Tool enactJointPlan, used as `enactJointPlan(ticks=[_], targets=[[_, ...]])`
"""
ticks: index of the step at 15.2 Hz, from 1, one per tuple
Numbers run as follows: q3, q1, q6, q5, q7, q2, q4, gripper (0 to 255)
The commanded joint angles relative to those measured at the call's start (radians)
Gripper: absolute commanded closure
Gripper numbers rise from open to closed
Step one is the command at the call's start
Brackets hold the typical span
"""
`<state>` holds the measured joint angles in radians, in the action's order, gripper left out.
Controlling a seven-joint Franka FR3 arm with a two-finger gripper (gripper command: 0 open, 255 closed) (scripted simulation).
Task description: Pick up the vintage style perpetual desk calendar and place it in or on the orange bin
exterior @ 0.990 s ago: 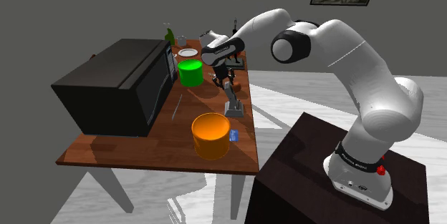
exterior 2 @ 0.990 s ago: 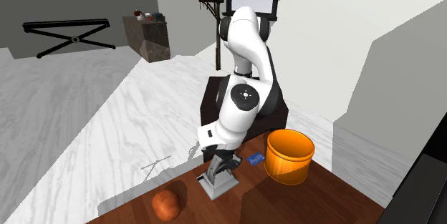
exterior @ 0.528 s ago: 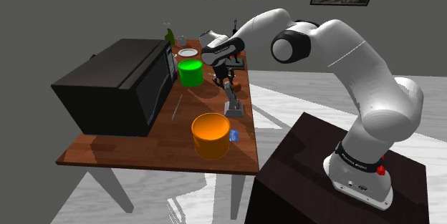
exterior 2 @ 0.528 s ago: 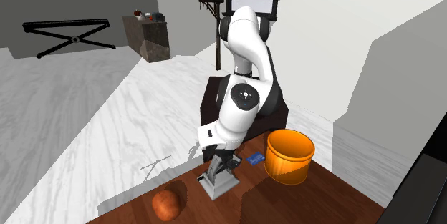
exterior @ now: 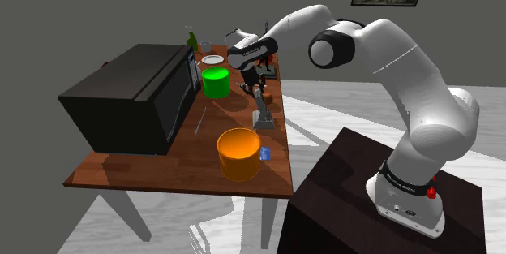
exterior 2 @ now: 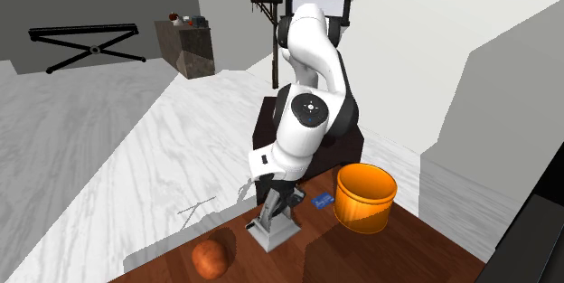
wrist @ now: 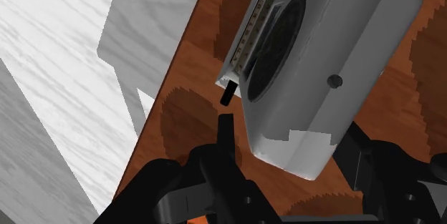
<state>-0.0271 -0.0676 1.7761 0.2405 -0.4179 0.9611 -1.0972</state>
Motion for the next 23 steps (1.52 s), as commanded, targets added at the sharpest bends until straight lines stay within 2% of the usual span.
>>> enactJointPlan(ticks=[1, 13, 23], targets=[[0.000, 0.000, -0.016, 0.000, 0.004, -0.017, 0.000, 255], [-0.001, 0.003, -0.123, -0.003, 0.028, -0.086, 0.041, 255], [-0.003, 0.007, -0.231, -0.005, 0.054, -0.115, 0.123, 255]])
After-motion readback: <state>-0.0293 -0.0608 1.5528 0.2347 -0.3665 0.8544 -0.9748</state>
